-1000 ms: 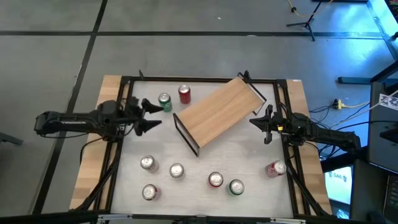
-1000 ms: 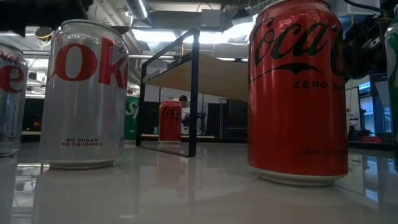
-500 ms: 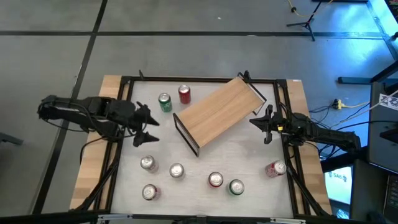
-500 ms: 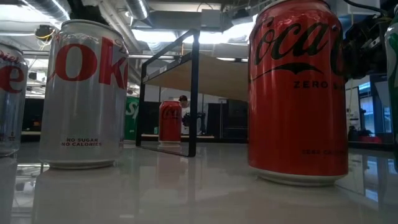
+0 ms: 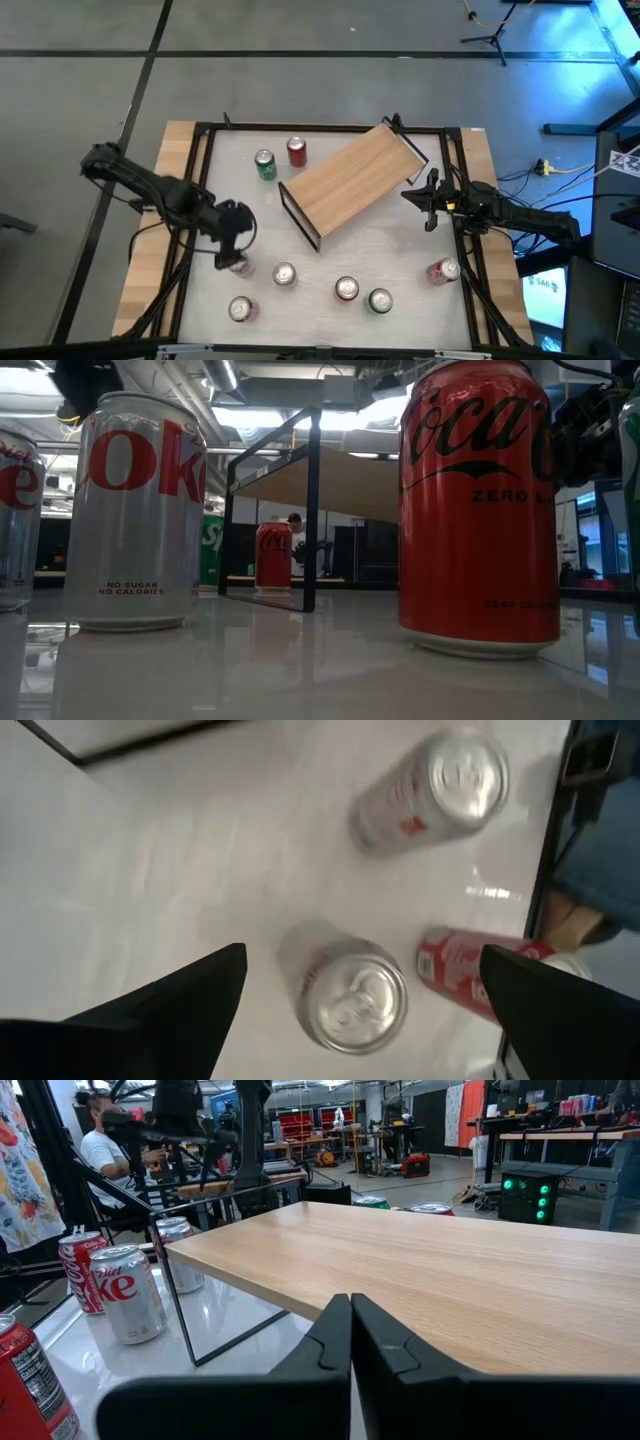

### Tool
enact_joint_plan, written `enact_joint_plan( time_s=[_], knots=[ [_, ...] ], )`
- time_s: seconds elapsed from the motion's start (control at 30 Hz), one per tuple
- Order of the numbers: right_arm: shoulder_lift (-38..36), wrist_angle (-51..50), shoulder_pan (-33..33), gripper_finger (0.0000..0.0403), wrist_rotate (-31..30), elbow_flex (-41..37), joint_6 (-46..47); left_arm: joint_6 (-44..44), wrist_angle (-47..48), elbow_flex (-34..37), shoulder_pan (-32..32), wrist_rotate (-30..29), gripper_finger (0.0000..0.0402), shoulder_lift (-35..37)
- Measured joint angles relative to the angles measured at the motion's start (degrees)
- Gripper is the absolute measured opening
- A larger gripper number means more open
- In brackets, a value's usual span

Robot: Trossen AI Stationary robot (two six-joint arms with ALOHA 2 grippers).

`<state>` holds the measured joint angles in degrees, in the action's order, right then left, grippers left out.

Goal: Place canned beverage on shelf
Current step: Put the left silver soda can on the shelf

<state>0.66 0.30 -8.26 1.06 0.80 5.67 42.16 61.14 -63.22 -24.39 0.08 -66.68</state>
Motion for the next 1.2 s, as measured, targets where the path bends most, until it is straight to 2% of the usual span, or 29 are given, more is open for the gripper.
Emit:
enact_joint_plan(
  time_s=[0.17, 0.47, 0.6, 1.2],
  knots=[
    [0.0, 0.0, 0.01, 0.0001, 0.0, 0.0, 0.0, 3.41, 0.64, 0.0, -3.78, 0.49, 0.039, -2.33],
    [0.0, 0.0, 0.0, 0.0001, 0.0, 0.0, 0.0, 9.85, 4.0, 0.0, -9.07, -5.96, 0.039, -2.46],
    [0.0, 0.0, 0.01, 0.0001, 0.0, 0.0, 0.0, 10.4, 4.94, -0.02, -10.77, -7.02, 0.039, -3.62],
    [-0.01, -0.02, 0.01, 0.0001, 0.0, 0.0, 0.0, 9.81, 5.09, -0.02, -12.21, -7.81, 0.039, -14.44]
  ],
)
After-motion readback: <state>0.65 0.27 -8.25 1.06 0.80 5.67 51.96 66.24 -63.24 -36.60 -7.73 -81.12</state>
